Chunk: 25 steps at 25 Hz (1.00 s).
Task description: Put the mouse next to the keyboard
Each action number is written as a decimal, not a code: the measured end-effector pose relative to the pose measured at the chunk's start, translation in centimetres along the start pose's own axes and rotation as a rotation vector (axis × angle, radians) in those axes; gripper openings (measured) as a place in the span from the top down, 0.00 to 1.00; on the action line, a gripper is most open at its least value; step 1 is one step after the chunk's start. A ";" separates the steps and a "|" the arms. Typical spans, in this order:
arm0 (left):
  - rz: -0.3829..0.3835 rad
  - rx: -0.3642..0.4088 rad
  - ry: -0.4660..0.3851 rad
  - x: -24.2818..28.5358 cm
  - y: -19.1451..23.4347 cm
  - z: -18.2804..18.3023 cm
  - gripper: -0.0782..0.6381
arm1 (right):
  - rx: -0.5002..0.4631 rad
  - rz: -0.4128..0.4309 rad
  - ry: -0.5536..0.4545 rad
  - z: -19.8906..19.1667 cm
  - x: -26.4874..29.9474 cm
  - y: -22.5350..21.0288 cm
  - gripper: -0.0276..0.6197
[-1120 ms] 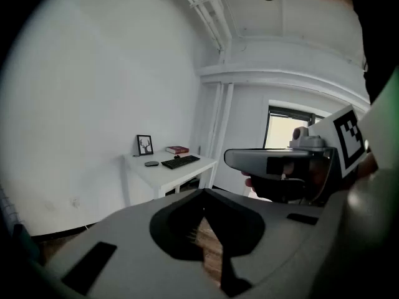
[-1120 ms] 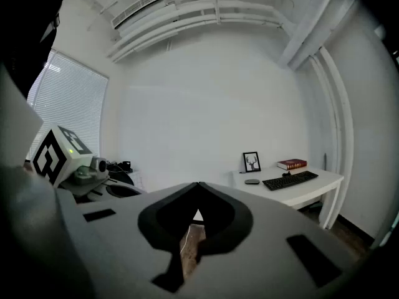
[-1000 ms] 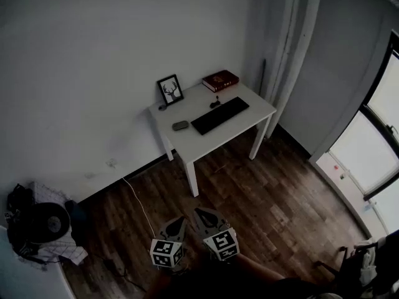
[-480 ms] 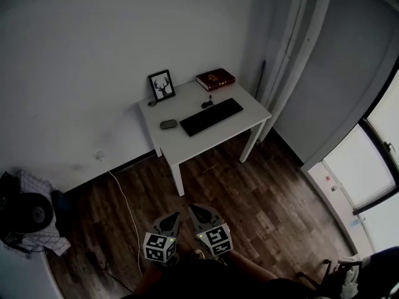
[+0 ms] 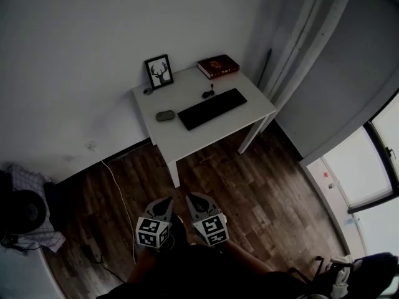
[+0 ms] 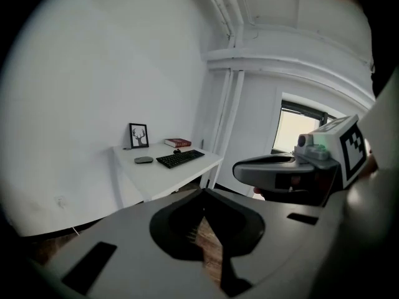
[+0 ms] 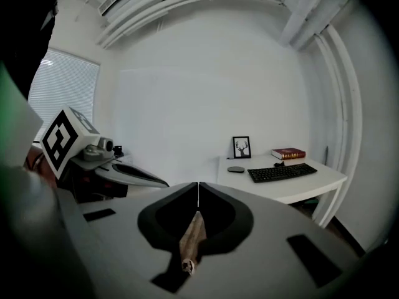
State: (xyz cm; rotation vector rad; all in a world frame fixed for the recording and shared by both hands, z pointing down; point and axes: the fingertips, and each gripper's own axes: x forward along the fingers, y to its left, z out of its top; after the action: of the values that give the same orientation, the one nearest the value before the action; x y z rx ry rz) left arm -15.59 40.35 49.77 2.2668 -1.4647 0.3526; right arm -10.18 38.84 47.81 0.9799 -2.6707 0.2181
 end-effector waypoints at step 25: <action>-0.030 -0.112 0.180 19.8 20.5 9.5 0.89 | 0.021 0.119 0.210 5.3 26.5 -13.3 0.92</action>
State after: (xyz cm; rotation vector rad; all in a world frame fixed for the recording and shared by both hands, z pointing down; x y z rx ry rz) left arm -26.14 12.56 54.00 2.1073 -1.3242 0.4418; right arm -21.93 11.34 51.76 0.7591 -2.5394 0.3537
